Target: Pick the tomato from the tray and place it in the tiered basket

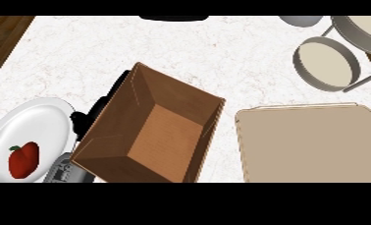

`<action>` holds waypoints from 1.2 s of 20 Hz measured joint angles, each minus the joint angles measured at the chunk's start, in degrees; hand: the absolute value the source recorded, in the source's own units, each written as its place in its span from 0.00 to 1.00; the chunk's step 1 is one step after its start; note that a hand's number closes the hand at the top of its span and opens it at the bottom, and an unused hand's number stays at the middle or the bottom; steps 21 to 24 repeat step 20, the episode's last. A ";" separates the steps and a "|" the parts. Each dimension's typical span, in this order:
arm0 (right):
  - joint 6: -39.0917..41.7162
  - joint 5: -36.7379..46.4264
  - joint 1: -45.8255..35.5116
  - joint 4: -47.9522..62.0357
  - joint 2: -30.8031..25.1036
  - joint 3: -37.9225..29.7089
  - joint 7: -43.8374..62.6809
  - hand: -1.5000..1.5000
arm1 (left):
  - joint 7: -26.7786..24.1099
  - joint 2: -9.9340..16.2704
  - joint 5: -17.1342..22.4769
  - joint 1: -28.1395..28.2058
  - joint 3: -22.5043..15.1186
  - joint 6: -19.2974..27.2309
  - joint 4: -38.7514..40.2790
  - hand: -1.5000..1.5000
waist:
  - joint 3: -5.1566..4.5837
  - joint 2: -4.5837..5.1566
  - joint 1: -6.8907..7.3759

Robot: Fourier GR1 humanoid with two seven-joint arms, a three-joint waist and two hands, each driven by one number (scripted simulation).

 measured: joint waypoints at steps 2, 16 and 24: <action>-2.97 3.09 0.74 -0.24 -0.79 1.57 1.45 0.00 | -0.74 -0.08 -0.11 0.42 0.29 0.10 0.87 0.50 | -0.05 -0.14 -0.46; -10.19 14.09 12.02 -21.54 -5.32 4.48 9.45 0.00 | -0.93 1.26 0.76 4.97 3.09 1.03 -0.47 0.50 | -0.21 -2.50 -5.96; -7.96 13.18 17.77 -31.49 -3.35 4.06 11.27 0.00 | -1.20 1.96 1.14 6.52 4.07 1.03 -0.65 0.50 | -0.25 -3.13 -7.69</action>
